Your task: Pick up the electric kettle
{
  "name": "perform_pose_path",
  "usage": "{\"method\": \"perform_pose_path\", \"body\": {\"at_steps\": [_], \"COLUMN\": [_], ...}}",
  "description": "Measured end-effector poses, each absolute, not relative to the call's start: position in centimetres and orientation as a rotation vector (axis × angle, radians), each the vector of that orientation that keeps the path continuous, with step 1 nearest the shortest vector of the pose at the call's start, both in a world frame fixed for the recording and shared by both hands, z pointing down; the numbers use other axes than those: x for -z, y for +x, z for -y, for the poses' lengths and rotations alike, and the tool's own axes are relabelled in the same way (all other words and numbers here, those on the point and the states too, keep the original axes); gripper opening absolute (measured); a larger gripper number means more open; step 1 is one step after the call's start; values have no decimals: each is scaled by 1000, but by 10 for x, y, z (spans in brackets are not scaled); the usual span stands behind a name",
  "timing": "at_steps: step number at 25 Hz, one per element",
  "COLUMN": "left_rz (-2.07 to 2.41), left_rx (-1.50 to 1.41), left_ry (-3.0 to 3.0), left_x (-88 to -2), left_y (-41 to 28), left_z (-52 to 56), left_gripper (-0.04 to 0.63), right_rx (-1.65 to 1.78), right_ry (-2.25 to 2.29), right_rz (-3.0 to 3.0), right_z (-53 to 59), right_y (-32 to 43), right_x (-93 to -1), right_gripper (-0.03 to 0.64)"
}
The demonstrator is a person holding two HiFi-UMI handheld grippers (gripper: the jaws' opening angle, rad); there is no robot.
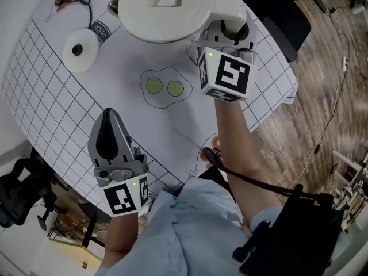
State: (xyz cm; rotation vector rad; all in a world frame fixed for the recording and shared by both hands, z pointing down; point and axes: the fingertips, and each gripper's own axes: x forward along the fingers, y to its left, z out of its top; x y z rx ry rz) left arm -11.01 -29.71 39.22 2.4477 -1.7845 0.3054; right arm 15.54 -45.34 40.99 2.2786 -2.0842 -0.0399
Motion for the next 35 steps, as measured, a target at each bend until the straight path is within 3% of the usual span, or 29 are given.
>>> {"method": "perform_pose_path", "body": {"at_steps": [11, 17, 35], "left_rz": [1777, 1784, 1768], "left_rx": [-306, -311, -279], "left_ry": [2451, 2465, 2510], "left_x": [-393, -389, -378], "left_y": [-108, -105, -103], "left_z": [297, 294, 281], "left_gripper": [0, 0, 0], "right_rx": [57, 24, -50], "right_ry": [2311, 2377, 2307], "right_rz": [2164, 2033, 2021], "right_z": [445, 440, 378], "right_y": [160, 167, 147], "right_x": [-419, -423, -445], "right_gripper": [69, 155, 187]}}
